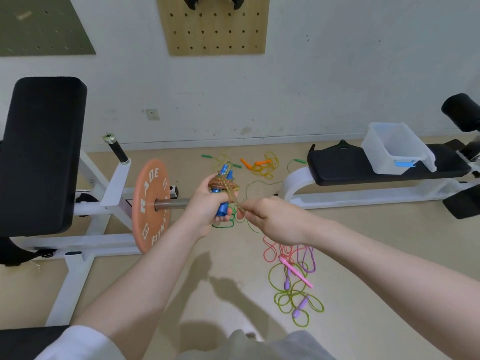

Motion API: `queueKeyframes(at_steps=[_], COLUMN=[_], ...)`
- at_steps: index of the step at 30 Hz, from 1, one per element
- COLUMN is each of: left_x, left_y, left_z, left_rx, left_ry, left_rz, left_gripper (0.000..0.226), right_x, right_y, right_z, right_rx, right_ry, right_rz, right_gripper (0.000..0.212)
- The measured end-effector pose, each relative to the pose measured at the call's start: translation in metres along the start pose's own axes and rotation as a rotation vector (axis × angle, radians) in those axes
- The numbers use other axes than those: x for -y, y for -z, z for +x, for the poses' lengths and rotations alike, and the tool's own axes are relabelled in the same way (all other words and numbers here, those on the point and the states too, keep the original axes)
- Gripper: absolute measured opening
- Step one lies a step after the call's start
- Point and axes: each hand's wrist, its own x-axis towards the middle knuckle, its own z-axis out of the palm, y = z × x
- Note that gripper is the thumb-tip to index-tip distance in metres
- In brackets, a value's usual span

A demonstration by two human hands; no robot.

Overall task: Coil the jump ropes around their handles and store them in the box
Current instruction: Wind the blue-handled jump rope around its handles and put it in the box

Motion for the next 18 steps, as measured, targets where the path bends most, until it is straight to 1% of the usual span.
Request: queueKeyframes(at_steps=[1, 2, 3, 4, 5, 6, 7, 8, 10, 12, 15, 16, 18], left_x=[-0.003, -0.006, -0.009, -0.012, -0.016, -0.019, -0.022, -0.026, -0.034, -0.039, -0.040, -0.039, -0.035], left_y=[0.000, 0.000, 0.000, 0.000, 0.000, -0.001, -0.003, -0.004, -0.009, -0.016, -0.032, -0.035, -0.039], left_z=[-0.002, -0.007, -0.012, -0.017, -0.022, -0.028, -0.033, -0.036, -0.040, -0.044, -0.052, -0.053, -0.051], left_rx=[0.035, 0.089, 0.167, 0.265, 0.375, 0.483, 0.575, 0.637, 0.674, 0.689, 0.706, 0.687, 0.632], left_ry=[0.008, 0.011, 0.007, -0.007, -0.027, -0.046, -0.067, -0.087, -0.112, -0.140, -0.229, -0.242, -0.261], left_rz=[-0.017, -0.027, -0.030, -0.012, 0.040, 0.127, 0.231, 0.334, 0.511, 0.711, 1.177, 1.285, 1.412], left_gripper=[0.045, 0.038, 0.034, 0.036, 0.040, 0.043, 0.040, 0.034, 0.027, 0.033, 0.051, 0.055, 0.062], right_x=[0.000, -0.002, -0.006, -0.012, -0.020, -0.028, -0.034, -0.038, -0.046, -0.050, -0.047, -0.044, -0.036], right_y=[-0.002, -0.005, -0.009, -0.011, -0.012, -0.012, -0.009, -0.005, 0.011, 0.027, 0.038, 0.041, 0.050], right_z=[-0.003, -0.007, -0.011, -0.015, -0.018, -0.020, -0.021, -0.020, -0.014, -0.005, 0.010, 0.014, 0.020], right_rx=[0.004, 0.024, 0.060, 0.102, 0.157, 0.222, 0.280, 0.311, 0.303, 0.288, 0.329, 0.331, 0.329], right_ry=[0.014, 0.019, 0.024, 0.025, 0.012, -0.001, -0.011, -0.024, -0.049, -0.040, 0.000, 0.002, -0.006], right_rz=[0.063, 0.194, 0.376, 0.536, 0.617, 0.638, 0.629, 0.601, 0.464, 0.194, -0.095, -0.174, -0.332], right_gripper=[0.022, 0.021, 0.021, 0.022, 0.023, 0.023, 0.024, 0.024, 0.027, 0.027, 0.031, 0.033, 0.032])
